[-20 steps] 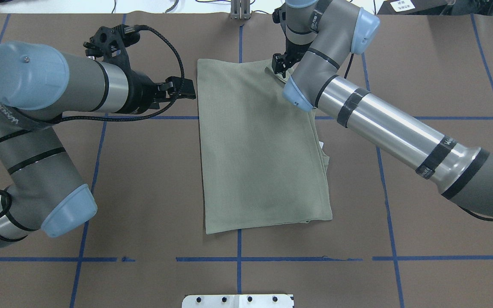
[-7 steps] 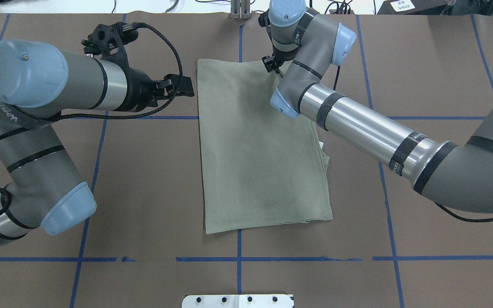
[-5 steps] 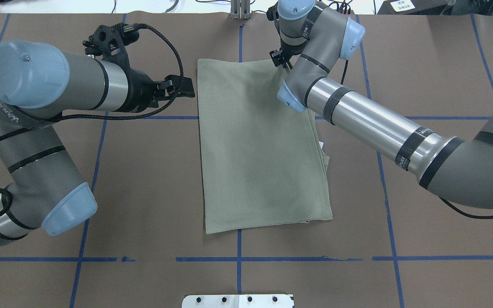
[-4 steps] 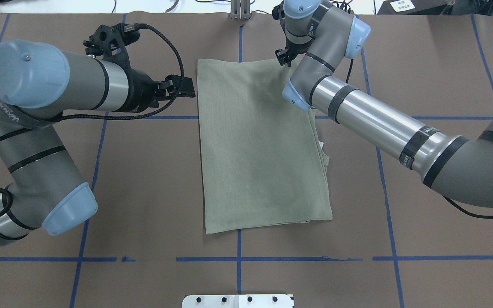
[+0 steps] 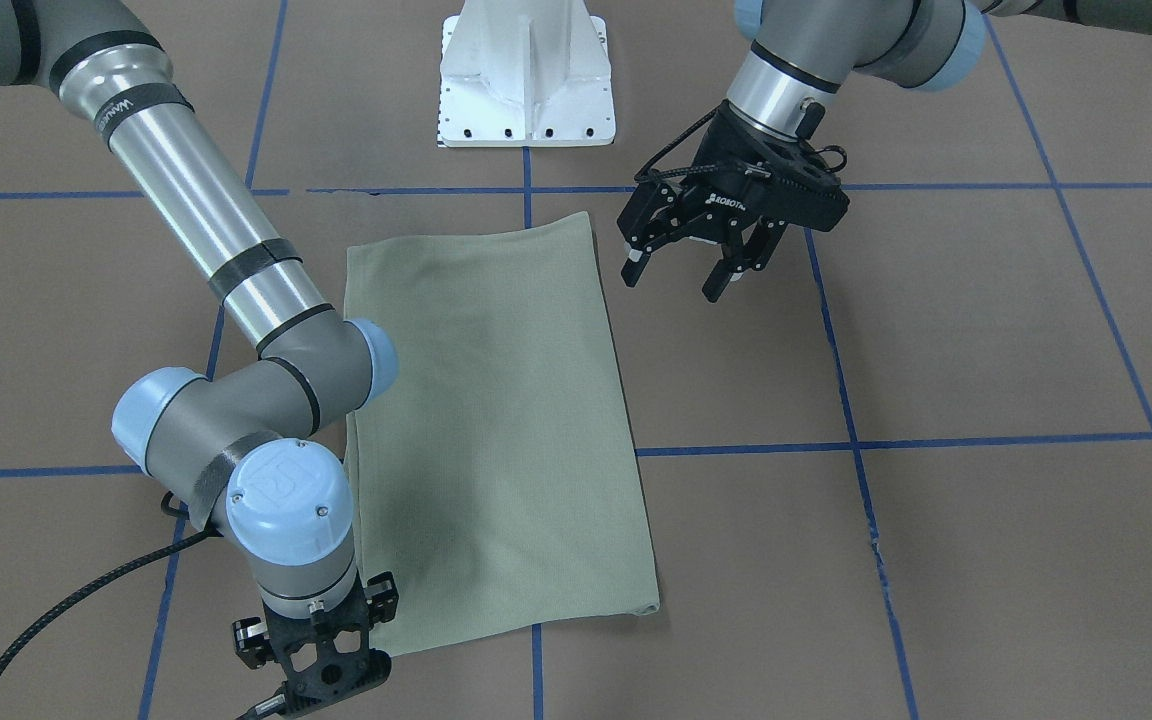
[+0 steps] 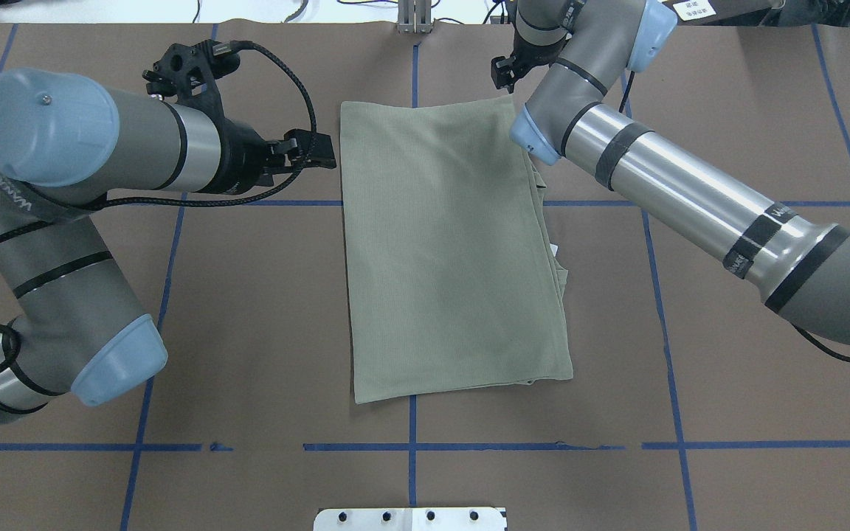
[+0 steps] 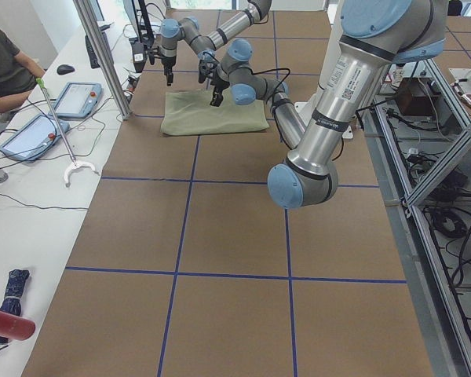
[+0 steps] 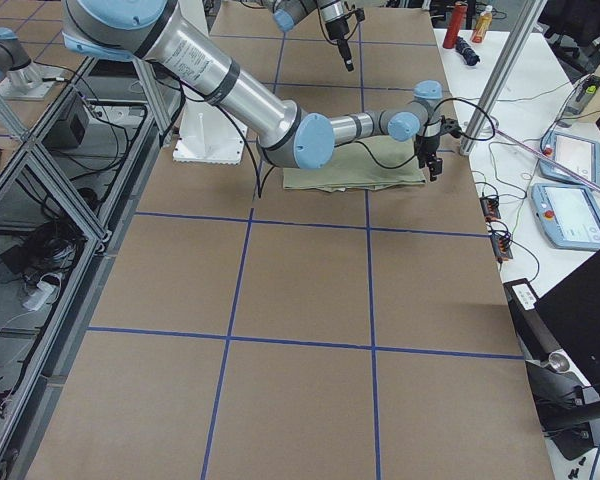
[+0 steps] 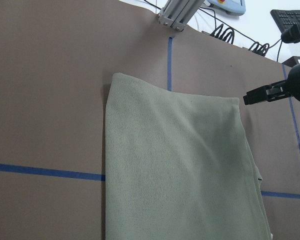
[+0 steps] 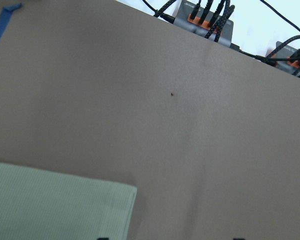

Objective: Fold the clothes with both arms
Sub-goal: 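Move the left gripper to the shirt's near end while the right lifts away, then grasp the near corner of the shirt with the left gripper, then grasp the other near corner with the right gripper while the left holds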

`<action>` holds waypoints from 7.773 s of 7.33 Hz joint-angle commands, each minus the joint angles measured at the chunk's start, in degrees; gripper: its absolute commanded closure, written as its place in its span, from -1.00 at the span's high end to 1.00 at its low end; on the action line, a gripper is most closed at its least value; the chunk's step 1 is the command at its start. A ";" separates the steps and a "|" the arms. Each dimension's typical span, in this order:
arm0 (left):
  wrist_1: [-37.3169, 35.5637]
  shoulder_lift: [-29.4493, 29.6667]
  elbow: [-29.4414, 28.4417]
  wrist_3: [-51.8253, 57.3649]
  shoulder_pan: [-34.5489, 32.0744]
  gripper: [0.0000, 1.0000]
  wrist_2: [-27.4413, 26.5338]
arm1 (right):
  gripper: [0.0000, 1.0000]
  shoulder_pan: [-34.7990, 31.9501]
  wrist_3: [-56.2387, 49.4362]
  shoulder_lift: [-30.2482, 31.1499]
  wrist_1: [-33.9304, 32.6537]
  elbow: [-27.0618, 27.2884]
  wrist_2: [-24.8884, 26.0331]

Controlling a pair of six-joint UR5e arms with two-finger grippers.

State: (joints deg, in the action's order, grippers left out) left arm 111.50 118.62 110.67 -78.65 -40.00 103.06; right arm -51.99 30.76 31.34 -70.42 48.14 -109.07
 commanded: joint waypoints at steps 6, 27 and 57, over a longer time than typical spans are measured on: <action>-1.01 -2.69 -1.85 -26.72 22.98 1.00 -10.78 | 0.99 7.32 24.63 39.00 -15.28 59.55 -10.20; -9.45 2.94 -10.12 -30.42 24.88 0.25 -10.77 | 0.99 9.28 26.55 41.26 -15.19 63.57 -11.52; -13.50 3.38 -2.04 -30.07 25.14 -1.00 -5.85 | 0.83 33.53 70.75 42.93 -10.17 60.94 8.34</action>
State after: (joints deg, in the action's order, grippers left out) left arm 97.93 121.98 108.66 -108.72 -14.85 97.27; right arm -18.57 101.03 74.38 -80.32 109.55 -100.79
